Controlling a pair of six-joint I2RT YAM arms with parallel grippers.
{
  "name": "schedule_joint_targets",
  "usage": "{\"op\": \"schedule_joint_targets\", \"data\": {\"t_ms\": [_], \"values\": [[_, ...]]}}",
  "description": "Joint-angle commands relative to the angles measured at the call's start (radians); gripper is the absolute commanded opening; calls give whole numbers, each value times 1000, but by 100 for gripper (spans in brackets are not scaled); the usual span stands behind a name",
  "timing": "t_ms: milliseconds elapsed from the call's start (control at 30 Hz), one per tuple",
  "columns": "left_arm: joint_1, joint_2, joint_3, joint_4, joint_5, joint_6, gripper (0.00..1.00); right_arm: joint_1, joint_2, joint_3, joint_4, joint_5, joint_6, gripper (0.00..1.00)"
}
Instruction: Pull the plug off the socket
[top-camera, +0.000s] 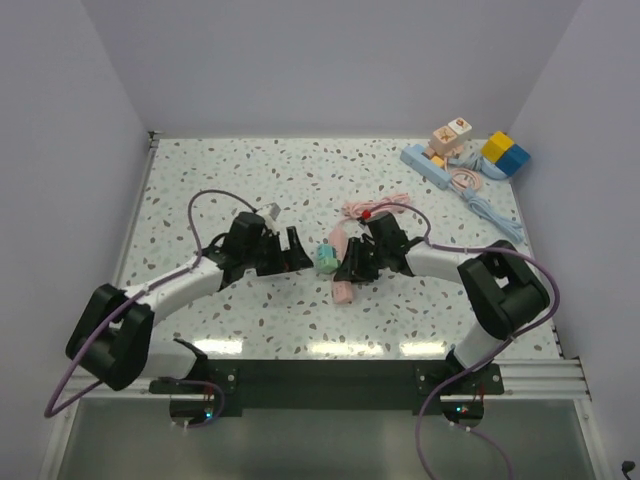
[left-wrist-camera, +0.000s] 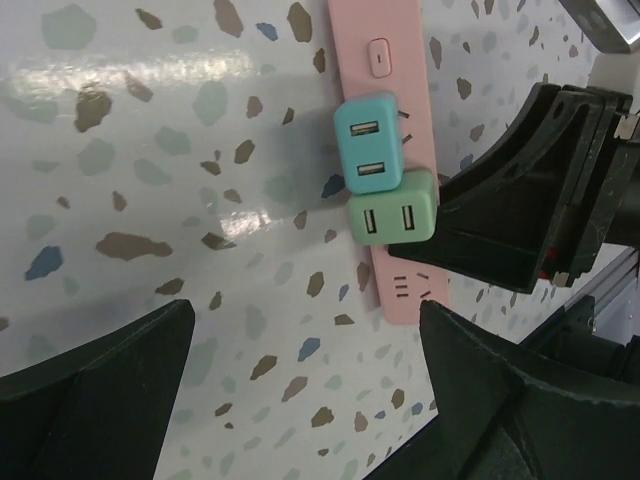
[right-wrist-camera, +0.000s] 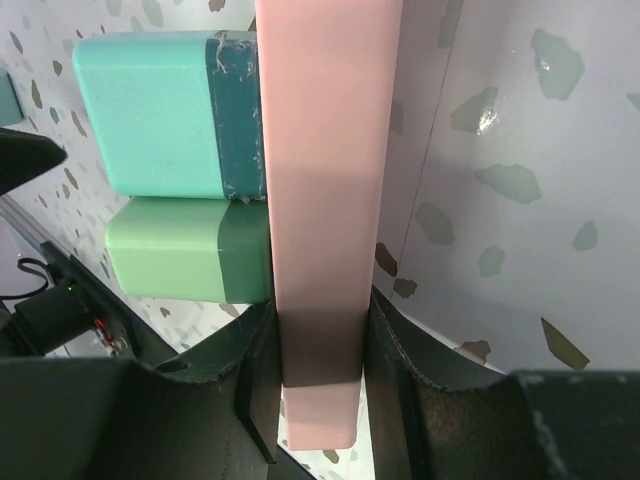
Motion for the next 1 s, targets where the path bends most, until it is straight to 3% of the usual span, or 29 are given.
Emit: {"op": "schedule_joint_targets", "data": {"t_ms": [0, 100, 600, 733, 767, 833, 867, 933, 967], "values": [[-67, 102, 116, 134, -61, -59, 100, 20, -21, -30, -9, 24, 23, 0], [-102, 143, 125, 159, -116, -85, 100, 22, -24, -33, -5, 30, 29, 0], [-185, 351, 168, 331, -76, -73, 98, 25, -7, -28, 15, 41, 44, 0], [-189, 375, 164, 349, -84, -66, 74, 25, -1, -28, 15, 41, 44, 0], [-189, 375, 157, 361, -85, -65, 60, 25, -1, -28, 14, 42, 43, 0], [-189, 364, 131, 374, -98, -65, 43, 25, 2, -28, 14, 44, 41, 0], [-189, 358, 122, 378, -105, -63, 26, 23, 2, -30, 14, 44, 43, 0], [-189, 335, 99, 372, -113, -54, 5, 25, 7, -37, 14, 51, 53, 0], [-189, 325, 95, 349, -113, -53, 0, 23, 11, -40, 14, 56, 61, 0]]}}
